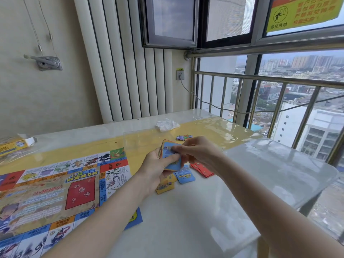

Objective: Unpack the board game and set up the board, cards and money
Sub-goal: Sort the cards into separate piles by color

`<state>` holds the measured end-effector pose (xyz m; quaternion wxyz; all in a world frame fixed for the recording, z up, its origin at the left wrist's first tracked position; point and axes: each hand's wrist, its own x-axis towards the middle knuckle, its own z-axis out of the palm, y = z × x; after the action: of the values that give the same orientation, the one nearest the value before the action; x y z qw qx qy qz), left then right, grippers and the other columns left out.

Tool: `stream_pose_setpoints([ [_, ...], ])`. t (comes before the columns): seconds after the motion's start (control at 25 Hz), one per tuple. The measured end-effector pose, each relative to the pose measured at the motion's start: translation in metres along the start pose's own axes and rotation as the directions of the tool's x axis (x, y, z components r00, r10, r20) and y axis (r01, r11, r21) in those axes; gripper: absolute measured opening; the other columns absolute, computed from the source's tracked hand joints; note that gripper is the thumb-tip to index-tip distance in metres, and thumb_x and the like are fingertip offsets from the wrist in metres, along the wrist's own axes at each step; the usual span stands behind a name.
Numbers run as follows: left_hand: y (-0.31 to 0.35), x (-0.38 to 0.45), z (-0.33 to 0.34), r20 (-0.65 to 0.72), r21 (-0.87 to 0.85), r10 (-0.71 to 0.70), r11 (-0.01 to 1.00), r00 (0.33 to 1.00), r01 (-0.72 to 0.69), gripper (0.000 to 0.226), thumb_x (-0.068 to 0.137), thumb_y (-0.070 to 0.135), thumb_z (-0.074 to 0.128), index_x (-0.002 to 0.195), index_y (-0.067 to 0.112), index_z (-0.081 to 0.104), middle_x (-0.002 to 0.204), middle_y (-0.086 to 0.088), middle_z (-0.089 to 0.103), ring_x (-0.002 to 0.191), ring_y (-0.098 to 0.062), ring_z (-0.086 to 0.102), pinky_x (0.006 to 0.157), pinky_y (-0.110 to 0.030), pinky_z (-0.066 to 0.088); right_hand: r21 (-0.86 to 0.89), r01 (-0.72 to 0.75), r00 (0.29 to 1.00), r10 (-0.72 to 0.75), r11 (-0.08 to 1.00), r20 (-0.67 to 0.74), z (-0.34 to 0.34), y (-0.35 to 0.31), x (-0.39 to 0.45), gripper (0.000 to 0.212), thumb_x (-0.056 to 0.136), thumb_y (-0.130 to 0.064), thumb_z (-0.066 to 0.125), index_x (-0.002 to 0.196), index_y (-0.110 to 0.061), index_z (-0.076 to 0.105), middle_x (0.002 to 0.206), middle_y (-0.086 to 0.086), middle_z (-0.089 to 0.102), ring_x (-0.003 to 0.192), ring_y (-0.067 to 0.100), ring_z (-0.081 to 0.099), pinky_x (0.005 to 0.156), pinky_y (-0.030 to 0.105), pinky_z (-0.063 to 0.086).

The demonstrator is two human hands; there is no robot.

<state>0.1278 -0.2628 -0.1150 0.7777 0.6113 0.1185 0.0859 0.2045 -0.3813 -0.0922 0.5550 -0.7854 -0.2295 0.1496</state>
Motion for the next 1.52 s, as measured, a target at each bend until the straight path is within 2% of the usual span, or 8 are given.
stream_pose_setpoints([
  [0.16,0.011,-0.006,-0.016,0.136,-0.160,-0.078,0.982,0.988,0.099,0.017,0.094,0.008,0.047,0.102,0.006,0.061,0.087,-0.011,0.072,0.073,-0.018,0.071,0.065,-0.029,0.058,0.030,-0.004,0.999,0.003,1.000,0.054,-0.001,-0.002,0.003,0.022,0.081,-0.017,0.068,0.087,0.005,0.067,0.066,0.012,0.061,0.059,0.018,0.054,0.049,0.018,0.040],
  [0.44,0.013,-0.004,-0.030,0.044,-0.191,-0.059,0.979,0.997,0.066,0.013,0.094,0.003,0.045,0.099,0.007,0.057,0.074,-0.011,0.073,0.062,-0.021,0.071,0.054,-0.028,0.057,0.134,-0.040,0.998,0.046,0.990,-0.044,-0.018,0.006,0.009,0.006,0.080,-0.012,0.069,0.080,-0.006,0.067,0.065,0.004,0.060,0.056,0.010,0.050,0.047,0.016,0.039],
  [0.6,0.009,-0.005,-0.039,0.020,0.043,-0.117,0.992,0.993,0.116,0.020,0.095,0.004,0.043,0.112,0.004,0.053,0.088,-0.015,0.070,0.071,-0.020,0.070,0.064,-0.029,0.056,-0.521,0.001,0.989,0.077,0.854,0.127,-0.024,0.011,0.016,0.004,0.079,-0.012,0.069,0.081,-0.008,0.069,0.061,0.001,0.054,0.054,0.012,0.045,0.047,0.016,0.036],
  [0.76,0.005,-0.001,-0.047,-0.102,0.027,-0.139,0.989,0.985,0.142,0.024,0.096,0.003,0.042,0.119,0.002,0.050,0.084,-0.017,0.068,0.063,-0.019,0.069,0.056,-0.029,0.056,-0.737,0.116,0.993,-0.076,0.666,0.088,-0.001,0.030,0.024,0.020,0.077,-0.020,0.072,0.093,-0.009,0.072,0.083,0.003,0.066,0.074,0.015,0.056,0.063,0.021,0.045],
  [0.92,0.008,-0.004,-0.062,-0.170,0.046,-0.182,0.980,0.969,0.192,0.022,0.095,0.000,0.040,0.116,-0.001,0.047,0.082,-0.023,0.064,0.059,-0.024,0.067,0.053,-0.032,0.056,-0.777,0.131,0.983,-0.185,0.616,0.019,0.008,0.044,0.020,0.020,0.080,-0.020,0.070,0.099,-0.012,0.068,0.100,0.003,0.062,0.086,0.015,0.053,0.073,0.024,0.043],
  [1.08,0.008,-0.010,-0.068,-0.214,0.093,-0.223,0.964,0.951,0.247,0.024,0.095,-0.001,0.039,0.118,-0.003,0.045,0.083,-0.025,0.062,0.070,-0.031,0.063,0.052,-0.034,0.056,-0.716,0.254,0.951,-0.305,0.650,0.060,0.028,0.034,0.012,0.014,0.087,-0.016,0.060,0.097,-0.012,0.069,0.097,-0.001,0.068,0.084,0.010,0.056,0.064,0.012,0.040],
  [1.24,0.005,-0.008,-0.067,-0.244,0.112,-0.227,0.959,0.943,0.260,0.026,0.094,-0.001,0.041,0.120,-0.001,0.044,0.088,-0.025,0.062,0.070,-0.031,0.062,0.060,-0.037,0.055,-0.755,0.310,0.945,-0.274,0.577,0.178,0.049,0.038,0.010,0.017,0.087,-0.025,0.061,0.099,-0.016,0.067,0.103,0.000,0.064,0.104,0.017,0.043,0.082,0.031,0.043],
  [1.52,0.005,-0.003,-0.069,-0.260,0.086,-0.212,0.967,0.942,0.241,0.027,0.094,-0.001,0.040,0.121,-0.003,0.043,0.093,-0.027,0.060,0.071,-0.032,0.062,0.062,-0.039,0.056,-0.654,0.290,0.953,-0.275,0.699,0.129,0.051,0.031,0.009,0.031,0.084,-0.026,0.065,0.112,-0.014,0.061,0.109,0.001,0.063,0.105,0.017,0.054,0.085,0.027,0.044],
])
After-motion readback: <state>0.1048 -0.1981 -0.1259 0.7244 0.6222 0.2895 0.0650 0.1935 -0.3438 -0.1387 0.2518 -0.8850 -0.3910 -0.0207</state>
